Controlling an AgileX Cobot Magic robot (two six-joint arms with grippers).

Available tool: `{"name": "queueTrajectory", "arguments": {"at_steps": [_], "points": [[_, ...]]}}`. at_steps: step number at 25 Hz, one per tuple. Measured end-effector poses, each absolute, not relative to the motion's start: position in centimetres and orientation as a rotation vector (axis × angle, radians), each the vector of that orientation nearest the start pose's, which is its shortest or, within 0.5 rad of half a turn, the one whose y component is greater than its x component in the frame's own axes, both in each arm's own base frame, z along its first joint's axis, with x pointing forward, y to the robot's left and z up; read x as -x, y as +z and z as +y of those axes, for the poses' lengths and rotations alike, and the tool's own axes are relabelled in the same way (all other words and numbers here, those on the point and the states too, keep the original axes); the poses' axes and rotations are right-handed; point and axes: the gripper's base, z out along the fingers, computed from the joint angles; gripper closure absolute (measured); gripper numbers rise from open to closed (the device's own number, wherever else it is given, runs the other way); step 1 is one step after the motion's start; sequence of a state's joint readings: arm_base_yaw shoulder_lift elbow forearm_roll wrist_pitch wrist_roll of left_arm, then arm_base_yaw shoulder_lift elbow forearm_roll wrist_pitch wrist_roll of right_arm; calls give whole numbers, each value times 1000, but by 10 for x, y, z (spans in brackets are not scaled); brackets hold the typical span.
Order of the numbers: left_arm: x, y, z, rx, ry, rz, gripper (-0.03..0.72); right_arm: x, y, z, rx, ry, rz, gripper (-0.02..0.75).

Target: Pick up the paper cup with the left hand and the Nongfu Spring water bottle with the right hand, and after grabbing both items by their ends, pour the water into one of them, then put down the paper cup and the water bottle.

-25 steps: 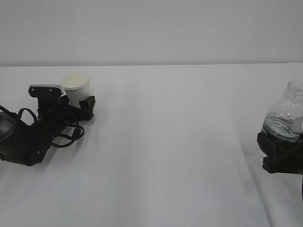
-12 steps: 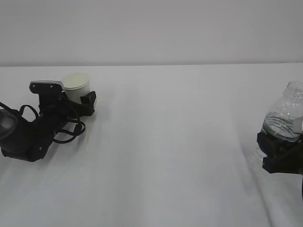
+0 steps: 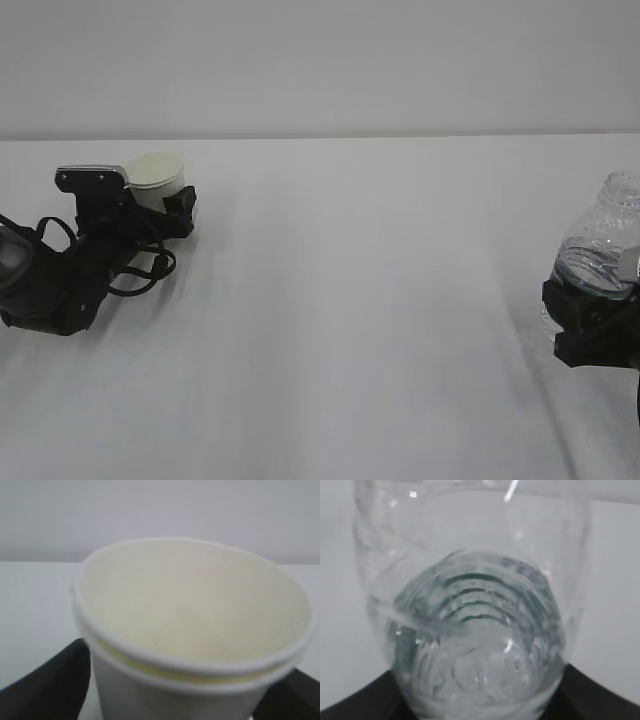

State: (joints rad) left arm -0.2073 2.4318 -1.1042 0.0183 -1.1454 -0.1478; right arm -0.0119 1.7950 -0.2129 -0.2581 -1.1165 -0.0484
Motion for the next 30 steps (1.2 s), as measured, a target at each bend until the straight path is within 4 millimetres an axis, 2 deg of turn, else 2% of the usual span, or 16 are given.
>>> {"name": "queueTrajectory", "arguments": {"at_steps": [13,23,30], "points": [[-428,43,-92,-68,-279,1649,15,-223,107,18,299,111,1930,333],[-428,43,-92,-68,-279,1649,209,-223,107,18,299,111,1930,332],[-428,43,-92,-68,-279,1649,248,-223,107,18,300,110,1930,333]]}}
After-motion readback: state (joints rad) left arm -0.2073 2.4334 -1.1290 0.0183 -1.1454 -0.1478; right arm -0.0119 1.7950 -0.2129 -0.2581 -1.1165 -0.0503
